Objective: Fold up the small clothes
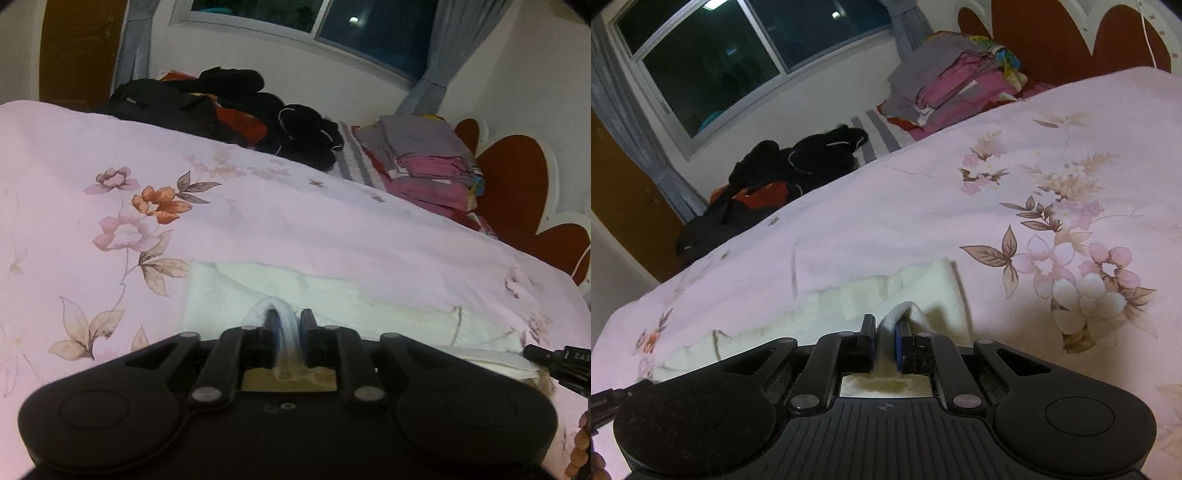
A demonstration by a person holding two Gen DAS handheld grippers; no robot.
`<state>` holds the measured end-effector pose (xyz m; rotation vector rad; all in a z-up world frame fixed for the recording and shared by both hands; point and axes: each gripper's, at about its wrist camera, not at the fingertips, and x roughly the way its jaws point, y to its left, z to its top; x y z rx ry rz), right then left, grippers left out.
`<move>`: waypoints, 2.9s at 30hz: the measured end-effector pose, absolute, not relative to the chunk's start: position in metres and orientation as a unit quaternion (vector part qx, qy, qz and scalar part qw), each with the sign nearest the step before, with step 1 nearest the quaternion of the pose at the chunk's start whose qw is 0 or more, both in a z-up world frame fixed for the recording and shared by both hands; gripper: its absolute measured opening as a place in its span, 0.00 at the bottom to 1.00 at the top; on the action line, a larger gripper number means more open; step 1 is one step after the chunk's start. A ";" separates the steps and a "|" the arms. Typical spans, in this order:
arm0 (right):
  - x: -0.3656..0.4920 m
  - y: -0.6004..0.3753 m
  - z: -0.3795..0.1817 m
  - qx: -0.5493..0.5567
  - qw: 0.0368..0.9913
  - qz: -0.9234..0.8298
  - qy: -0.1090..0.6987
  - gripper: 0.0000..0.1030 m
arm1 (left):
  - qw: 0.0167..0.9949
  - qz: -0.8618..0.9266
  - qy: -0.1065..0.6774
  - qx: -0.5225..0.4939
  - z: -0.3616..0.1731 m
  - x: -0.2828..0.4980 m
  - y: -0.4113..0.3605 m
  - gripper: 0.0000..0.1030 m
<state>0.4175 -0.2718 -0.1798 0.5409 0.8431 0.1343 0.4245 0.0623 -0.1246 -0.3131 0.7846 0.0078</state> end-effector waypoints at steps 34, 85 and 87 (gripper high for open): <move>0.433 -0.257 -0.209 0.113 0.906 0.074 0.400 0.24 | 0.918 -0.008 0.369 -0.145 -0.134 0.419 0.062 0.43; 0.399 -0.205 -0.193 0.074 0.910 0.156 0.377 0.32 | 0.925 -0.024 0.375 -0.064 -0.147 0.399 0.020 0.21; 0.396 -0.199 -0.197 0.061 0.910 0.159 0.379 0.32 | 0.922 -0.017 0.379 -0.073 -0.153 0.400 0.027 0.21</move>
